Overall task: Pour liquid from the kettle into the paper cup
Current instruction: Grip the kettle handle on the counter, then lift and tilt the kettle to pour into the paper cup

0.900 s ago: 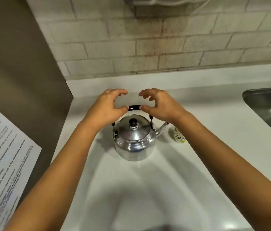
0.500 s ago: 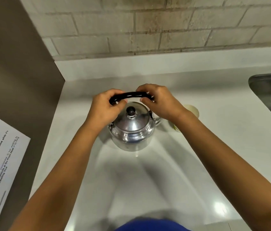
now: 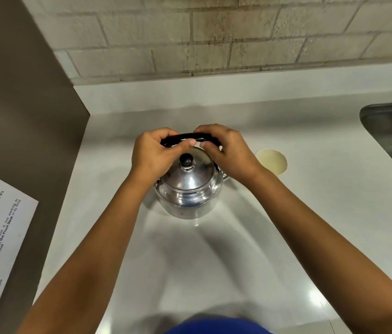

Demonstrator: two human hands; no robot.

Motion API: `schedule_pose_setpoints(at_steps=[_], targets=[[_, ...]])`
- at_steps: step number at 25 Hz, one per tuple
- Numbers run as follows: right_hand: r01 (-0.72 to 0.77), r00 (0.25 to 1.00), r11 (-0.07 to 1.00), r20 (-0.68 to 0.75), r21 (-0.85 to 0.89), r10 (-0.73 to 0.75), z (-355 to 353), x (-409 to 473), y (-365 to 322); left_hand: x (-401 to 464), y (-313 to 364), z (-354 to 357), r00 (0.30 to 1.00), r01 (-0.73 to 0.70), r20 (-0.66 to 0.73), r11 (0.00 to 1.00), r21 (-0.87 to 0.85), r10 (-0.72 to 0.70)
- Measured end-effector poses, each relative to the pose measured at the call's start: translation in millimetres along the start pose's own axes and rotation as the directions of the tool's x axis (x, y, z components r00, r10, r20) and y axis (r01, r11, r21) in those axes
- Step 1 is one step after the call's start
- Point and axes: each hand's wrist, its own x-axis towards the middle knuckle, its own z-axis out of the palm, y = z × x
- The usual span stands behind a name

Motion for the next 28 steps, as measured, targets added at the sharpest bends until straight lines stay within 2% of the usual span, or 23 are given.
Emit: schedule_pose_setpoints(at_steps=[4, 9, 15, 21, 25, 28], targets=[[-0.045, 0.989, 0.997, -0.135, 0.061, 0.053, 6, -11, 1, -2, 0, 3, 1.000, 0.012, 0.005, 0.995, -0.096, -0.011], [-0.066, 0.989, 0.992, -0.128, 0.105, 0.079, -1, -15, -6, -5, 9, 0, 1.000, -0.012, 0.011, 0.993, -0.120, 0.014], [0.022, 0.972, 0.994, -0.236, 0.110, 0.004, -14, -14, -34, -6, 37, -15, 0.997, -0.069, -0.030, 0.980, -0.186, 0.065], [0.055, 0.946, 0.987, -0.324, 0.149, -0.004, -21, -24, -51, -15, 59, -20, 0.991, -0.129, -0.058, 0.979, -0.160, 0.121], [-0.050, 0.920, 0.989, -0.379, 0.138, 0.099, -12, -57, -37, -25, 65, -18, 0.986, -0.131, -0.127, 0.977, -0.169, 0.110], [-0.135, 0.931, 0.984, -0.326, 0.117, 0.167, 2, -91, -19, -29, 70, -11, 0.987, -0.126, -0.115, 0.981, -0.149, 0.110]])
